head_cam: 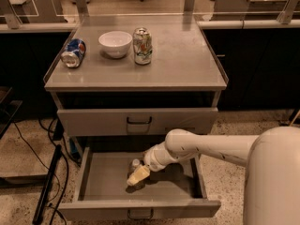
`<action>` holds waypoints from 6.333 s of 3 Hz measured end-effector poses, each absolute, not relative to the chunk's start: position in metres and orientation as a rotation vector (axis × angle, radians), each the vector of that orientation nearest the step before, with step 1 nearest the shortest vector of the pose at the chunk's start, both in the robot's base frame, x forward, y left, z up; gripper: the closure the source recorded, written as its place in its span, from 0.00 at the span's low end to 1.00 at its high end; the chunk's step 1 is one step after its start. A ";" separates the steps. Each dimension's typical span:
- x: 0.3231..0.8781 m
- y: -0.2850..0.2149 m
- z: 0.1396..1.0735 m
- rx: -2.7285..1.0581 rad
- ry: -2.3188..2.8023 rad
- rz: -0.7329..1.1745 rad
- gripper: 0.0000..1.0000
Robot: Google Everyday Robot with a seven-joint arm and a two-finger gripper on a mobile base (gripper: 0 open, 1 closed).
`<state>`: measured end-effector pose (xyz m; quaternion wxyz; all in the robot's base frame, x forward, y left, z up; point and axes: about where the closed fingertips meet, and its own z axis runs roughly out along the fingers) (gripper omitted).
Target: Pick water bottle from middle drawer and place on counter
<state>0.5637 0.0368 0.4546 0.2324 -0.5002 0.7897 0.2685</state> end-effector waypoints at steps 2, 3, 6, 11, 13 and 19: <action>0.564 0.037 0.455 -1.375 2.170 0.738 0.73; 0.563 0.037 0.455 -1.375 2.169 0.739 0.96; 0.533 0.029 0.583 -1.295 2.070 0.689 1.00; 0.519 -0.028 0.675 -1.183 2.108 0.507 1.00; 0.563 -0.082 0.745 -1.055 2.141 0.332 1.00; 0.556 -0.098 0.839 -0.990 2.052 0.176 1.00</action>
Offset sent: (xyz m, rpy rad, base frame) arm 0.0000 0.0000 0.0000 0.0000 0.0000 0.0000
